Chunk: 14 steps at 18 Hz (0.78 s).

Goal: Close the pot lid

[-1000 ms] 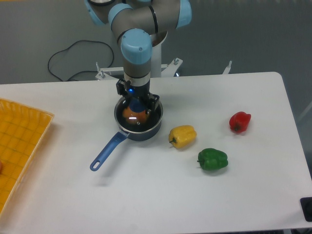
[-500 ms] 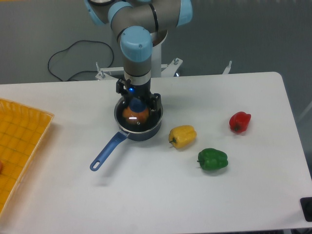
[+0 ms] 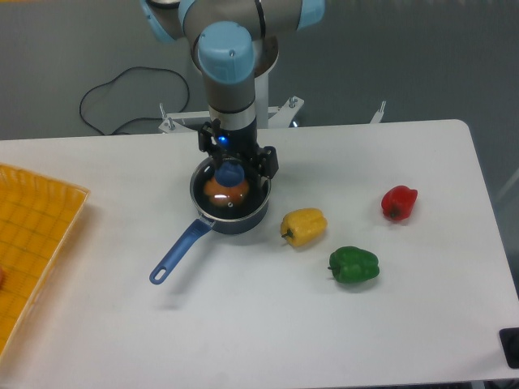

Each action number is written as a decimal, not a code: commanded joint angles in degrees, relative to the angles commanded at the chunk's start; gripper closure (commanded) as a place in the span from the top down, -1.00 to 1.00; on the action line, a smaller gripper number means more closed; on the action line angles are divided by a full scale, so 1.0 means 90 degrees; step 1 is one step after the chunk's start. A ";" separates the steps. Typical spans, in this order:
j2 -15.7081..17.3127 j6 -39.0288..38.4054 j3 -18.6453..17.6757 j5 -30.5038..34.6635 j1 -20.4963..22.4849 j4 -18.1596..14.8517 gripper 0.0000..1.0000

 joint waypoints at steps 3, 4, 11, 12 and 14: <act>-0.0049 0.0117 0.0263 -0.0020 0.0488 -0.0029 1.00; -0.0126 0.0166 0.0371 -0.0020 0.0654 -0.0058 1.00; -0.0917 0.3081 0.1124 0.0000 0.1816 -0.0762 1.00; -0.1024 0.3453 0.1124 -0.0010 0.1934 -0.0704 1.00; -0.1288 0.3943 0.1279 -0.0010 0.2090 -0.0645 1.00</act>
